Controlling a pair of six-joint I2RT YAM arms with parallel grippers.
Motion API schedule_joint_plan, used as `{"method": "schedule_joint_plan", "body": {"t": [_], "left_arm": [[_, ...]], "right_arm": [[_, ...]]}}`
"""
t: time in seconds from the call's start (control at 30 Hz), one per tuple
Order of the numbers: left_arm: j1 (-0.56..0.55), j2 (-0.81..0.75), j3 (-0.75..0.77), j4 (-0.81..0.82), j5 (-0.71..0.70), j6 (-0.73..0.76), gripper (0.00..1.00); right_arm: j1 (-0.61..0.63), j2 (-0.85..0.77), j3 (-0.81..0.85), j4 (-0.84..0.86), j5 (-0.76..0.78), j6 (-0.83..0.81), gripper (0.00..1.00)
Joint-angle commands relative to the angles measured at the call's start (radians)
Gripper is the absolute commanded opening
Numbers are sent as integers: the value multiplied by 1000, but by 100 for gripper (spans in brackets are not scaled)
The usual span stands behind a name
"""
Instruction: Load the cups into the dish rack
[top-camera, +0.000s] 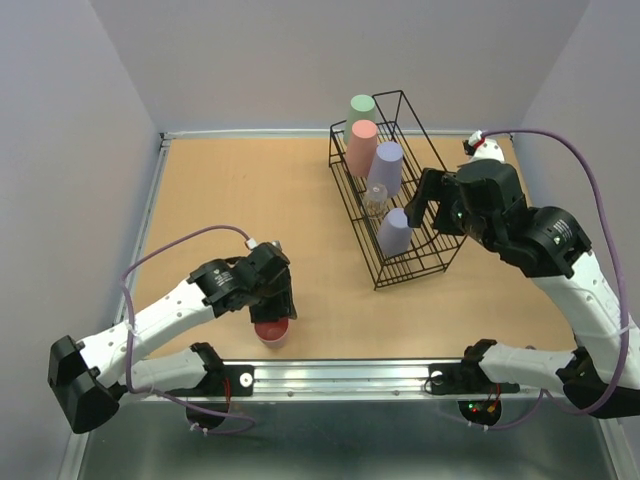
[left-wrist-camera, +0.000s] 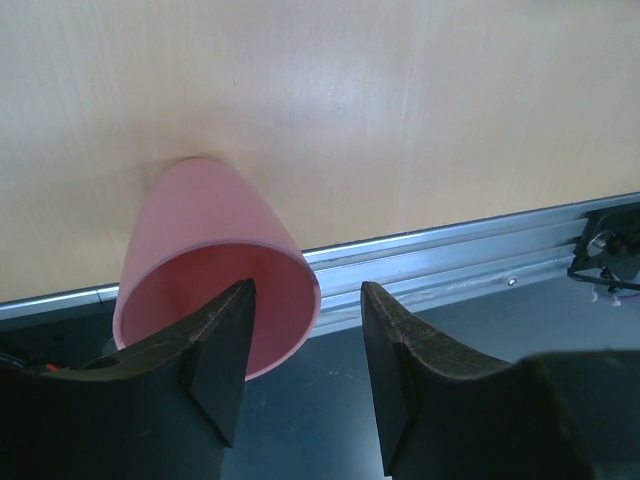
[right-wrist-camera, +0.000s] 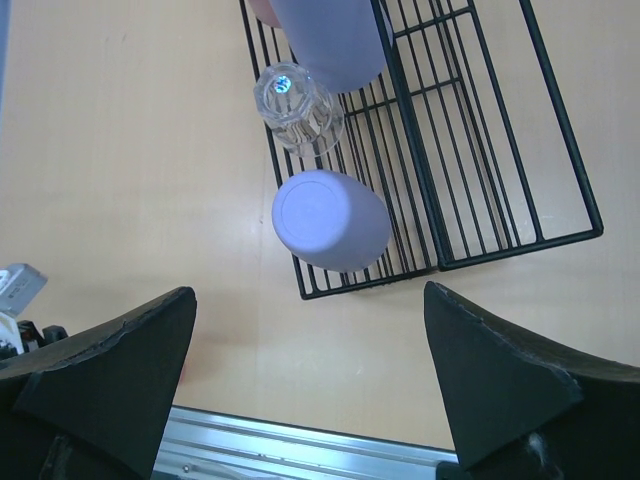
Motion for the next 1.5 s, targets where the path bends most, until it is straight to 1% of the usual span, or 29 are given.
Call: {"method": "schedule_joint_plan", "body": {"t": [0.0, 0.1, 0.13, 0.17, 0.2, 0.23, 0.33, 0.37, 0.43, 0.47, 0.6, 0.67, 0.7, 0.73, 0.77, 0.8, 0.87, 0.9, 0.93, 1.0, 1.03, 1.1, 1.13, 1.2, 1.23, 1.3, 1.33, 1.47], "left_arm": [[-27, 41, -19, 35, 1, -25, 57], [-61, 78, -19, 55, -16, -40, 57], [-76, 86, -22, 57, -19, -48, 55], [-81, 100, -22, 61, -22, -51, 50], [-87, 104, -23, 67, -25, -55, 47], [-92, 110, -25, 73, -24, -60, 37], [-96, 118, -34, 86, -24, -63, 19], [-99, 120, -36, 87, -24, -63, 10], [-99, 118, -34, 87, -24, -65, 1], [-101, 118, -30, 84, -24, -63, 0], [-100, 101, 61, 61, -70, -57, 0], [-99, 95, 200, 84, -82, -20, 0], [-99, 95, 240, 102, -85, -2, 0], [-99, 97, 282, 135, -91, 26, 0], [-99, 101, 362, 153, -97, 38, 0], [-99, 104, 401, 173, -105, 50, 0], [-98, 103, 495, 262, -110, 88, 0], [-98, 97, 515, 300, -111, 98, 0], [-96, 89, 527, 399, -110, 107, 0], [-81, 54, 527, 521, -98, 119, 0], [-72, 40, 502, 651, -78, 116, 0], [-43, 0, 443, 783, -53, 97, 0], [-35, -9, 423, 898, -42, 86, 0], [-23, -28, 382, 1007, -38, 63, 0], [-14, -25, 360, 1087, -38, 46, 0], [-9, -12, 349, 1150, -2, 38, 0], [-9, -8, 345, 1213, 17, 38, 0], [-7, 3, 317, 1342, 59, 20, 0]], "right_arm": [[6, -34, -26, 45, 24, 10, 100], [6, -49, -35, 42, 28, 8, 100], [6, -52, -37, 41, 29, 8, 100], [6, -57, -38, 39, 30, 8, 100], [6, -60, -38, 38, 30, 8, 100], [5, -60, -40, 33, 32, 8, 100], [6, -64, -43, 25, 33, 8, 100], [6, -66, -43, 22, 33, 5, 100], [6, -64, -40, 19, 35, 4, 100], [6, -64, -37, 18, 36, 2, 100], [6, -51, 5, 18, 22, -9, 100], [6, -34, 51, 31, -22, -18, 100], [6, -28, 69, 42, -43, -22, 100], [6, -23, 101, 68, -60, -22, 100], [6, -15, 115, 83, -92, -10, 100], [6, -14, 129, 99, -106, -3, 100], [6, -23, 141, 168, -149, 34, 100], [6, -29, 137, 198, -171, 45, 100], [6, -35, 127, 266, -192, 57, 100], [6, -47, 100, 326, -238, 105, 100], [6, -57, 92, 379, -254, 120, 100], [6, -61, 68, 430, -289, 168, 100], [6, -66, 65, 468, -297, 186, 100], [6, -69, 55, 504, -320, 229, 100], [6, -71, 52, 534, -327, 238, 100], [6, -67, 54, 550, -338, 261, 100], [6, -63, 55, 556, -340, 263, 100], [5, -55, 42, 564, -335, 284, 100]]}}
